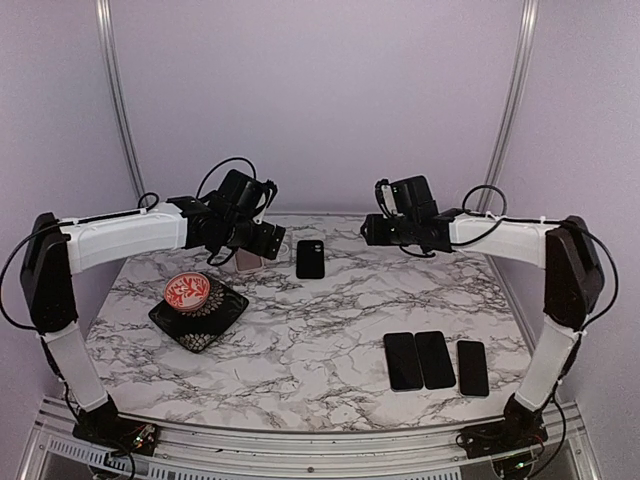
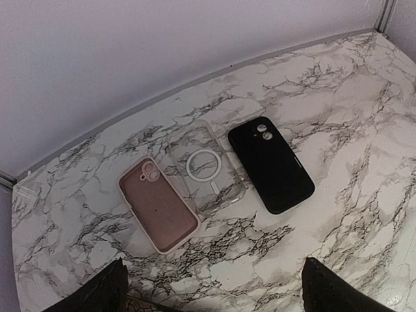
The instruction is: Put the phone into the phone case
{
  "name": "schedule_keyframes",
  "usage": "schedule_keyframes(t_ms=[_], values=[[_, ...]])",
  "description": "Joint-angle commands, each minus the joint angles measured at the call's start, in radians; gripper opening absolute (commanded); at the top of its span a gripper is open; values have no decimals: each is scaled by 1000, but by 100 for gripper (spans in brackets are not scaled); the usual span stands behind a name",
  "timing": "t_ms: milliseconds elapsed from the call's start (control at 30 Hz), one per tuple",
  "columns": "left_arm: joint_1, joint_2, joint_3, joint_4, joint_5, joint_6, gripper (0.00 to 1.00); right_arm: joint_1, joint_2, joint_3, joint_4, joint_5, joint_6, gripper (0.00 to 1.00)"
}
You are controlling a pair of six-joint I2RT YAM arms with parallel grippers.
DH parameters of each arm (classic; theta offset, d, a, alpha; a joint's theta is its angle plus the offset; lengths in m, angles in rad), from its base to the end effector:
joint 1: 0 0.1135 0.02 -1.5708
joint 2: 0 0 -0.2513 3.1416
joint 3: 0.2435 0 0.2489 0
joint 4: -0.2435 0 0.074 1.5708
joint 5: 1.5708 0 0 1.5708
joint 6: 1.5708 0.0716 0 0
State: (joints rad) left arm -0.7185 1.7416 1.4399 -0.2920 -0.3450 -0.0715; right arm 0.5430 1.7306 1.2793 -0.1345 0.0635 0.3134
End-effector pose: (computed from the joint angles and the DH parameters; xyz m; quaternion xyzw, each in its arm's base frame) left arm 0.3384 -0.2638 0.2676 0.2002 0.8504 -0.0380 0.4851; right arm 0.3660 0.2156 0.2298 -0.0860 0.8766 0.1708 0.4415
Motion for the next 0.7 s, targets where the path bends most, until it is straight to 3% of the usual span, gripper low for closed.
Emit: schedule_keyframes(t_ms=[0, 167, 367, 667], values=[[13, 65, 38, -107, 29, -86, 93, 65, 263, 253, -19, 59, 54, 43], [22, 75, 10, -107, 28, -172, 94, 98, 554, 577, -115, 73, 89, 36], [22, -34, -100, -112, 99, -219, 94, 151, 772, 838, -247, 186, 76, 36], [21, -92, -131, -109, 110, -225, 94, 168, 793, 785, -292, 270, 97, 36]])
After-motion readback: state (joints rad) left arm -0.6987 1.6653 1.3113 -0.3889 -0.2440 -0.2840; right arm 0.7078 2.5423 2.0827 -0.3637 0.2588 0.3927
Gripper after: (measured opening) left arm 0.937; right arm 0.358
